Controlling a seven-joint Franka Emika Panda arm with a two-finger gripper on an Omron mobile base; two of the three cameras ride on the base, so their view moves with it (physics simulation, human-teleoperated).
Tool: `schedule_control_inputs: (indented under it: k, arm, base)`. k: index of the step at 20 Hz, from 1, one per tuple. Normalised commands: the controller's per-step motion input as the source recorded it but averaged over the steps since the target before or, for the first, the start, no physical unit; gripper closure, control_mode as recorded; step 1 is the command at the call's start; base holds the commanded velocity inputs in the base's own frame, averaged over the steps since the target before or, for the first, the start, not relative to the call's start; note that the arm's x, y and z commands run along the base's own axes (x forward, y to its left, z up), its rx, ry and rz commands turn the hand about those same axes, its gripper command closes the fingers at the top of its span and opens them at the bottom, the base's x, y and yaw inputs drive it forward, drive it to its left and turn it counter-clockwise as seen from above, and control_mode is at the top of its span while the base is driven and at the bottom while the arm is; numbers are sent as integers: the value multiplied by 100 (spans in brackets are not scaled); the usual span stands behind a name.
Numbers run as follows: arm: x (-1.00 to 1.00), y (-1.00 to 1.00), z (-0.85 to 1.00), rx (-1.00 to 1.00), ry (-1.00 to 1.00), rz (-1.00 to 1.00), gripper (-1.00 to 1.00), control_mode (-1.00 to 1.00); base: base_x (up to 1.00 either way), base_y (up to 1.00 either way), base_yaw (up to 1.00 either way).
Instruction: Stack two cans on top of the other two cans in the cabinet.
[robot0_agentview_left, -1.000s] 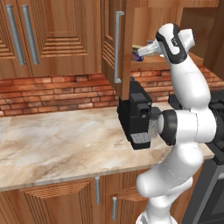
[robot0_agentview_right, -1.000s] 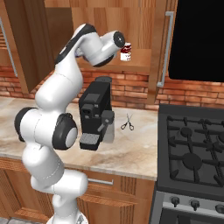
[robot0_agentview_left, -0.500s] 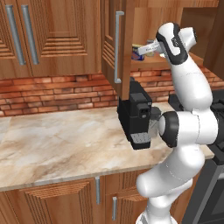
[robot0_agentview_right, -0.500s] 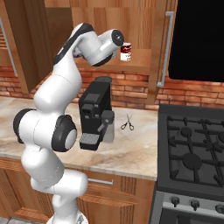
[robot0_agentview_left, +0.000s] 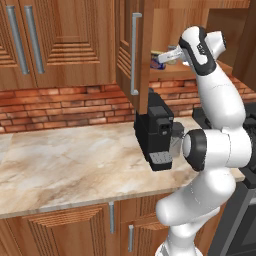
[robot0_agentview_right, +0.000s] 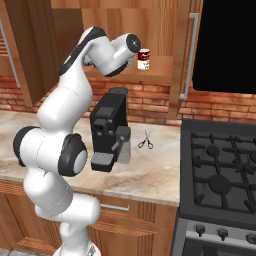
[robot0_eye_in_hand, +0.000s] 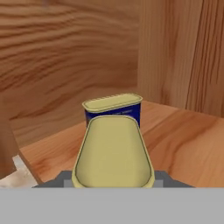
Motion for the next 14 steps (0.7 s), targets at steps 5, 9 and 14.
schedule_control_inputs:
  k: [5,9,14]
  arm:
    - [0,3,12,0,0,-9,100,-100]
    - [0,6,26,0,0,-13,100,-100]
    - [0,0,35,0,0,-12,100,-100]
  base:
    - [0,0,0]
    - [0,0,0]
    - [0,0,0]
